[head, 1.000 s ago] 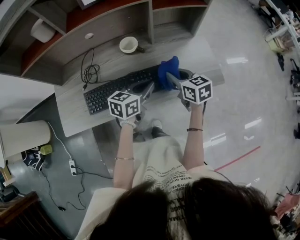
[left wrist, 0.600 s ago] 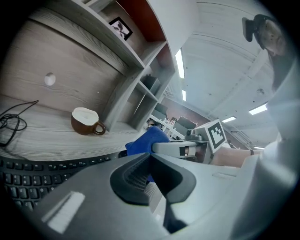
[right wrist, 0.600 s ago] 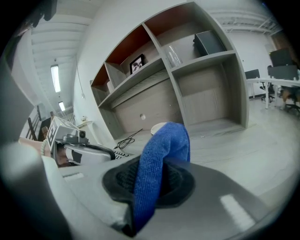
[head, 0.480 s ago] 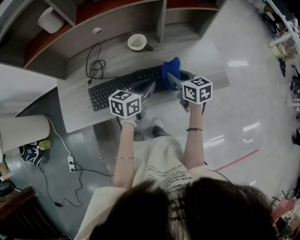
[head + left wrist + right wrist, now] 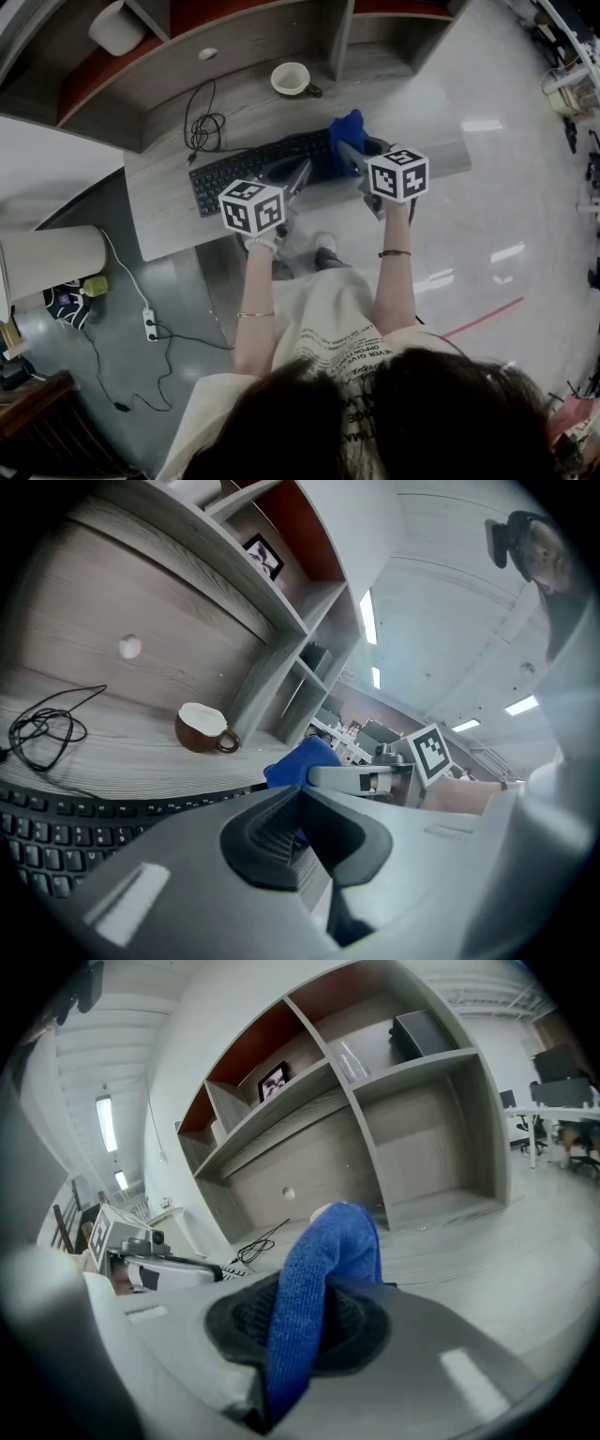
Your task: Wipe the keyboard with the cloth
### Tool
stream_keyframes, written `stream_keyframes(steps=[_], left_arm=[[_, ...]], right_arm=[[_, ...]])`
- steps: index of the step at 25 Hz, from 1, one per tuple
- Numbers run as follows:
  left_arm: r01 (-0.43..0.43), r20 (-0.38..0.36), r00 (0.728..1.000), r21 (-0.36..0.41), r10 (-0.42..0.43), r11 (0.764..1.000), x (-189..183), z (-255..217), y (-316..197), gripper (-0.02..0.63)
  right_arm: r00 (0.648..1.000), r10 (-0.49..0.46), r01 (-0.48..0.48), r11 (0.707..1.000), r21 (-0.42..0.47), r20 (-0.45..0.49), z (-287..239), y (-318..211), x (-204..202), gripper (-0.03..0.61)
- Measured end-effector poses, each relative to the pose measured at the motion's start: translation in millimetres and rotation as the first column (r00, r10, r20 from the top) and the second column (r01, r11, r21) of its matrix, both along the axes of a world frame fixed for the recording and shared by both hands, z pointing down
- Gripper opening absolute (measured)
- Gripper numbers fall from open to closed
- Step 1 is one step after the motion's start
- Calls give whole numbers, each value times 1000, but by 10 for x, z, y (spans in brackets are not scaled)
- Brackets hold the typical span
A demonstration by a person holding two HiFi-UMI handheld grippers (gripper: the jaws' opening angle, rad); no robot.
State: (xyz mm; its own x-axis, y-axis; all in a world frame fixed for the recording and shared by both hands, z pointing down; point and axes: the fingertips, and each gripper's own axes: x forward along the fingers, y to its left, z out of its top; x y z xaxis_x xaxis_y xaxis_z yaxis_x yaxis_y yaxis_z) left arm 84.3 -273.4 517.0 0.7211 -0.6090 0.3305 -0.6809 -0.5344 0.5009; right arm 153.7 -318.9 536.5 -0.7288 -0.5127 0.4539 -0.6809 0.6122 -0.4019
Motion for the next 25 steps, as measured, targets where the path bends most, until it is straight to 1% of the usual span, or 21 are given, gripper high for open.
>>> stream_keyframes(steps=[7, 25], left_arm=[[26, -4, 1000, 8, -26, 1000, -241, -28, 26, -3], [55, -6, 998, -3, -55, 998, -745, -26, 158, -3]], right_arm=[[1000, -25, 25, 1000, 3, -7, -33, 65, -227, 52], [999, -35, 35, 999, -13, 7, -49, 194, -683, 52]])
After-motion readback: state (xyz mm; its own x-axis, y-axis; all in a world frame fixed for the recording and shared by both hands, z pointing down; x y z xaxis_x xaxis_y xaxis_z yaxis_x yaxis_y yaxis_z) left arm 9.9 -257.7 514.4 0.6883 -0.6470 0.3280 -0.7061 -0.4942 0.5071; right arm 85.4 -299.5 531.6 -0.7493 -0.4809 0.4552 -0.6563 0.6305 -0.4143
